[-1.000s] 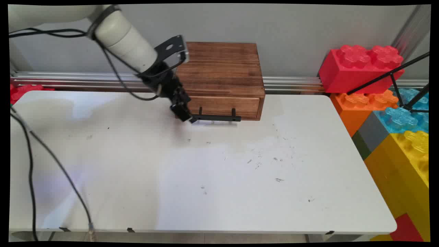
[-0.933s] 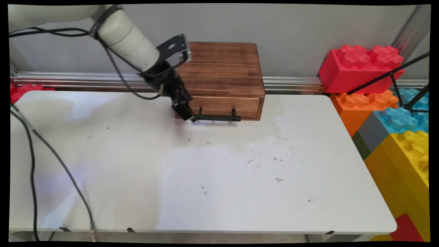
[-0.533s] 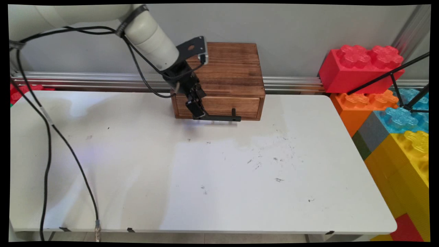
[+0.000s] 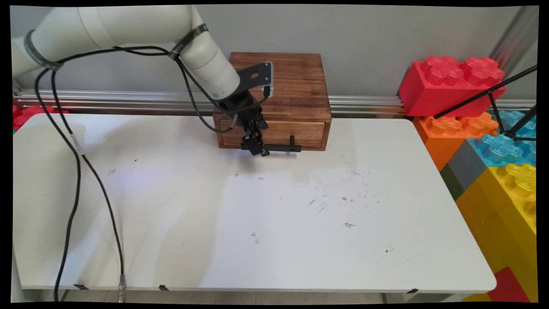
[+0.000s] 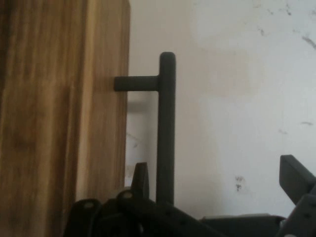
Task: Open the drawer
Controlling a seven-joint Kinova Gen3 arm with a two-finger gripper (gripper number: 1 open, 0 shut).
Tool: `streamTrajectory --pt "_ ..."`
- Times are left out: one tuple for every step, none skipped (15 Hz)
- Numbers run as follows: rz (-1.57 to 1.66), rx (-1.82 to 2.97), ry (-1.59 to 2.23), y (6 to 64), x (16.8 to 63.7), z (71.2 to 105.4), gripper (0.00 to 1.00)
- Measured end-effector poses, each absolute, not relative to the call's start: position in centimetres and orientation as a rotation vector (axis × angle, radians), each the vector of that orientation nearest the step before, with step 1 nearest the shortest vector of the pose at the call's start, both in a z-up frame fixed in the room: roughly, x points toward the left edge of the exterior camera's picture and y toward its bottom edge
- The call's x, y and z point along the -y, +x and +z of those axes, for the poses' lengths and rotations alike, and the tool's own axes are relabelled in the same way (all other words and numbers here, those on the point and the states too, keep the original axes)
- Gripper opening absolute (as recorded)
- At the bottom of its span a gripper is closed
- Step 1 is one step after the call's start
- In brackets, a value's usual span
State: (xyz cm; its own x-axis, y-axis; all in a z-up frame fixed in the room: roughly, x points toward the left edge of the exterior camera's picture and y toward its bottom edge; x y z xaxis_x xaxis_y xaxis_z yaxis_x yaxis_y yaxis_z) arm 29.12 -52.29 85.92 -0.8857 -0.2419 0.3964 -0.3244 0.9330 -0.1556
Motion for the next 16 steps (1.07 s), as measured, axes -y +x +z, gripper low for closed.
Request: streamTrajectory --pt "0.305 2.717 0.4 29.0 52.3 85.6 1.0" --pt "0.303 2.723 0.382 28.8 52.3 85.2 1.0" --pt "0.302 2.726 0.372 28.7 52.4 84.9 1.0" --pt "0.301 2.73 0.361 28.6 52.4 84.5 1.0" --pt "0.301 2.731 0.355 28.5 52.4 84.3 1.0" --pt "0.302 2.733 0.346 28.4 52.4 83.9 1.0" --pt "0.303 2.735 0.341 28.4 52.4 83.7 1.0" --pt "0.308 2.736 0.335 28.3 52.4 83.4 1.0" --pt "0.314 2.736 0.33 28.3 52.4 83.1 1.0" --pt "0.321 2.737 0.326 28.2 52.5 82.9 1.0" --pt "0.327 2.737 0.322 28.2 52.5 82.7 1.0" --pt "0.331 2.738 0.32 28.2 52.5 82.6 1.0" --pt "0.337 2.739 0.316 28.2 52.5 82.3 1.0" --pt "0.342 2.74 0.313 28.2 52.5 82.1 1.0" --pt "0.345 2.741 0.309 28.2 52.5 81.9 1.0" --pt "0.349 2.743 0.307 28.2 52.5 81.7 1.0"
